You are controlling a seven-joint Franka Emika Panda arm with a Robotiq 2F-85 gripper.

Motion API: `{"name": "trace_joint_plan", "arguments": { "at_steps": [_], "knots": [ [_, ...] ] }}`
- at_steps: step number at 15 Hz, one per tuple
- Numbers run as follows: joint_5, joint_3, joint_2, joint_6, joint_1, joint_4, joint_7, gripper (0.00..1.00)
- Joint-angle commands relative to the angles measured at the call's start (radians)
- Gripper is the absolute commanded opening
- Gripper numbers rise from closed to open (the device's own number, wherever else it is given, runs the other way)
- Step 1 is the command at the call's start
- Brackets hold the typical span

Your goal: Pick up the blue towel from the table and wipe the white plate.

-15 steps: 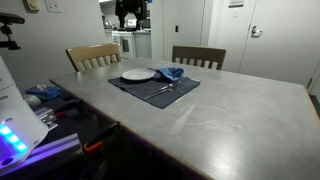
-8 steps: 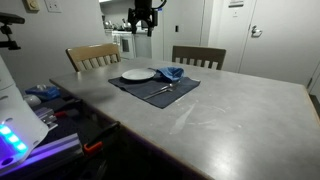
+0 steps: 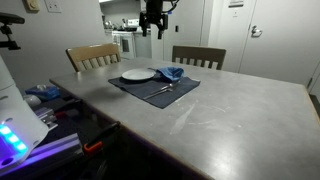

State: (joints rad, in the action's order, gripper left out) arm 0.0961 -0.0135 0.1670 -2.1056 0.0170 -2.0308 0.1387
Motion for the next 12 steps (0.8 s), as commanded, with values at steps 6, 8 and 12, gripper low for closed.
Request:
{"name": "trace_joint_plan", "arguments": {
  "at_steps": [6, 8, 12],
  "knots": [
    [0.001, 0.008, 0.058, -0.011, -0.025, 0.052, 0.026, 1.0],
    [-0.017, 0.001, 0.106, -0.035, -0.022, 0.083, -0.038, 1.0],
    [0.012, 0.006, 0.204, -0.084, -0.033, 0.122, -0.08, 1.0]
  ]
}}
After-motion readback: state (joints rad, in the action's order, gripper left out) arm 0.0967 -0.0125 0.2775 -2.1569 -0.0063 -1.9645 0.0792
